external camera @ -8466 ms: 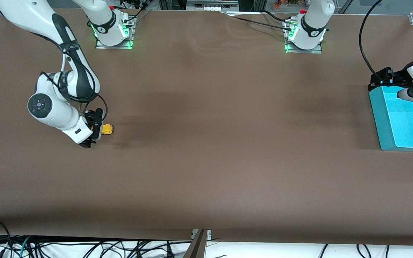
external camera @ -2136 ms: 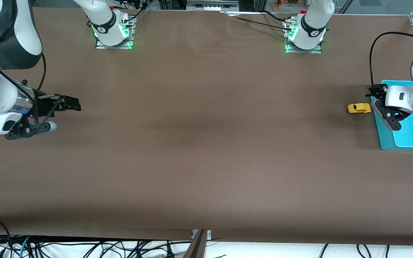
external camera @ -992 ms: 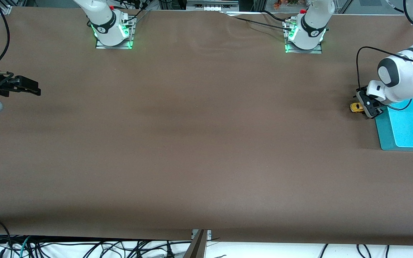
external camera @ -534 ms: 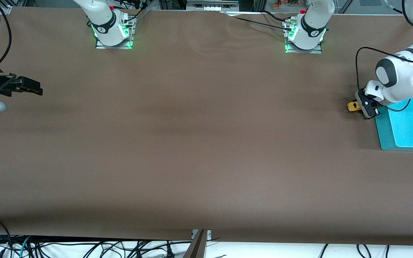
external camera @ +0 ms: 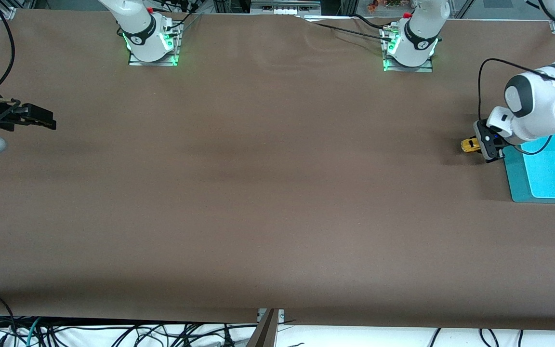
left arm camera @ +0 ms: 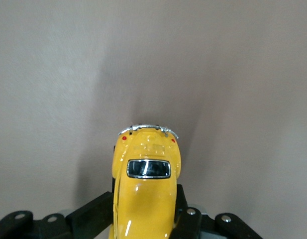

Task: Wind and store yellow beetle car
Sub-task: 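Lift the car into the teal tray and open the left gripper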

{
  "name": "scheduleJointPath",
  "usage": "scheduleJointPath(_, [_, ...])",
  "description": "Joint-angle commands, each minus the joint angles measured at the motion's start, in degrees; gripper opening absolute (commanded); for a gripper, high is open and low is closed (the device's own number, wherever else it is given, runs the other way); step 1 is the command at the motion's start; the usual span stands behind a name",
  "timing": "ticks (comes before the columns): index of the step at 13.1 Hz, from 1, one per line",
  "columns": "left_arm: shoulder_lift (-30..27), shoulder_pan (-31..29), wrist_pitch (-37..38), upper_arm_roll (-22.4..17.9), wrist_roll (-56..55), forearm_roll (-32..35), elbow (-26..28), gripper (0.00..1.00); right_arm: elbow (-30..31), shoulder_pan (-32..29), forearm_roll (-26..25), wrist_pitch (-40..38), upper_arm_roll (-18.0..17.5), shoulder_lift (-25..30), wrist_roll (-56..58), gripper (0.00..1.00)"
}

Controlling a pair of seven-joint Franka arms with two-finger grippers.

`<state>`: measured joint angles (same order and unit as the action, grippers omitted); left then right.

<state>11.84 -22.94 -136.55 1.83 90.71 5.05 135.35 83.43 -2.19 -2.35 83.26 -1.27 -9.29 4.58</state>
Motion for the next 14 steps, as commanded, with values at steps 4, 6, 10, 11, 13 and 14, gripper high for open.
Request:
scheduleJointPath(4, [-3.84, -1.23, 22.97, -0.51, 0.78, 8.36, -11.93, 0.0, -1.78, -0.45, 0.42, -0.2, -0.05, -0.64, 0.08, 1.0])
scheduleJointPath(6, [-3.23, -4.55, 22.74, -0.51, 1.13, 12.86, -12.48, 0.0, -1.69, -0.72, 0.51, -0.12, -0.05, -0.64, 0.34, 1.0])
scheduleJointPath(10, [1.07, -12.46, 15.38, -0.51, 4.89, 19.55, -13.62, 0.0, -1.78, -0.72, 0.51, -0.12, -0.14, -0.64, 0.34, 1.0])
scheduleJointPath(11, [2.56, -14.4, 12.13, -0.6, 7.61, 19.65, -13.62, 0.0, -1.78, -0.72, 0.51, -0.11, -0.05, -0.64, 0.34, 1.0])
scheduleJointPath(13, [5.98, -18.88, 6.06, -0.51, 11.14, 19.65, -13.62, 0.0, -1.78, -0.72, 0.59, -0.11, -0.05, -0.55, 0.34, 1.0])
scheduleJointPath(14, [8.0, -20.9, 2.99, -0.51, 12.11, 19.65, -13.62, 0.0, -1.69, -0.8, 0.68, -0.11, -0.05, -0.64, 0.34, 1.0])
